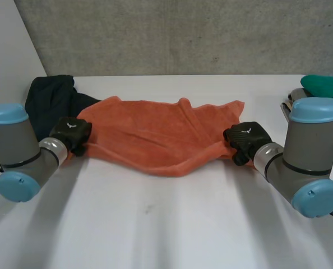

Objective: Fold the laundry.

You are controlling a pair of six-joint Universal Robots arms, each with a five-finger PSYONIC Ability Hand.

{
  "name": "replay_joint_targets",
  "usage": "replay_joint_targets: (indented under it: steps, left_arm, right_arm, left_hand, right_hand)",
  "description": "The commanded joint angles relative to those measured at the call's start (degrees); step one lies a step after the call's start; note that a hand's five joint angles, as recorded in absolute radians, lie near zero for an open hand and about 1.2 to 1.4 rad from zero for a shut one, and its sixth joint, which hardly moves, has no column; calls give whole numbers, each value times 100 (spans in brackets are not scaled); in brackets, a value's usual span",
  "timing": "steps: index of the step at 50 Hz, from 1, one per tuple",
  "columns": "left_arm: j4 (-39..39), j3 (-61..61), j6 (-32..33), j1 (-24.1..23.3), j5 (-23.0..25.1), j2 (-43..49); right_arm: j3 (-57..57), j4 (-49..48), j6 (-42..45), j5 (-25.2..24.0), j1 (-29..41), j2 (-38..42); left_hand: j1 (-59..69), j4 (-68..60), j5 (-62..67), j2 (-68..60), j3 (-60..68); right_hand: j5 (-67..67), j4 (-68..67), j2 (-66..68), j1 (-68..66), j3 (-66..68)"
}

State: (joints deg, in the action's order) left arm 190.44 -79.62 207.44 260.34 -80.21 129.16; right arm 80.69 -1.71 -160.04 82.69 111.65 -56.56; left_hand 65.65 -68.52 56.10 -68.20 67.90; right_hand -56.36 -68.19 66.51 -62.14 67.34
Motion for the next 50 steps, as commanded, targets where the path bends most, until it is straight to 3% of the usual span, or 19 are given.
replay_joint_targets:
  steps: [1,9,15,20,24,29,32,36,37,41,45,50]
  left_arm:
    - [327,-510,-37,17,-232,-1225]
    - [328,-871,-168,210,-144,-3464]
    - [-119,-757,-301,342,84,-4407]
    - [-665,-669,-266,307,321,-4242]
    - [-955,-546,-64,193,339,-3410]
    - [-833,51,340,-53,199,-2213]
    - [-456,814,455,-150,50,-1623]
    - [343,1975,315,-176,-477,-1218]
    - [693,2360,149,-177,-696,-1235]
    - [1494,2942,-308,-185,-978,-1375]
    - [1707,2839,-476,-185,-848,-1630]
    - [1462,2040,-468,-80,-777,-1999]
  right_arm:
    - [-342,389,69,-112,-143,-346]
    - [-1343,1811,946,-349,-512,-1786]
    - [-2180,2894,1589,-560,-855,-2026]
    - [-2426,3431,2090,-666,-846,-1754]
    - [-2444,3555,2573,-614,-794,-1254]
    - [-2575,2809,2259,-508,-697,-585]
    - [-2769,1765,1934,-403,-574,-356]
    - [-3076,60,1626,-218,-513,-356]
    - [-3129,-753,1503,-192,-504,-426]
    - [-2998,-2504,1143,-244,-512,-672]
    - [-2796,-3002,861,-490,-574,-778]
    - [-2541,-2590,720,-771,-662,-787]
  left_hand:
    - [1435,-1148,1390,-1180,1210]
    - [1435,-1148,1390,-1180,1210]
    - [1435,-1148,1390,-1180,1210]
    - [1435,-1148,1390,-1180,1210]
    - [1435,-1148,1390,-1180,1210]
    - [1435,-1148,1390,-1180,1210]
    - [1435,-1148,1390,-1180,1210]
    - [1435,-1148,1390,-1180,1210]
    - [1435,-1148,1390,-1180,1210]
    - [1435,-1148,1390,-1180,1210]
    - [1435,-1148,1390,-1180,1210]
    - [1435,-1148,1390,-1180,1210]
  right_hand:
    - [-1364,-1181,1349,-1786,1266]
    - [-1364,-1181,1349,-1786,1266]
    - [-1364,-1181,1349,-1786,1266]
    - [-1364,-1181,1349,-1786,1266]
    - [-1364,-1181,1349,-1786,1266]
    - [-1364,-1181,1349,-1786,1266]
    - [-1364,-1181,1349,-1786,1266]
    - [-1364,-1181,1349,-1786,1266]
    - [-1364,-1181,1349,-1786,1266]
    - [-1364,-1181,1349,-1786,1266]
    - [-1364,-1181,1349,-1786,1266]
    - [-1364,-1181,1349,-1786,1266]
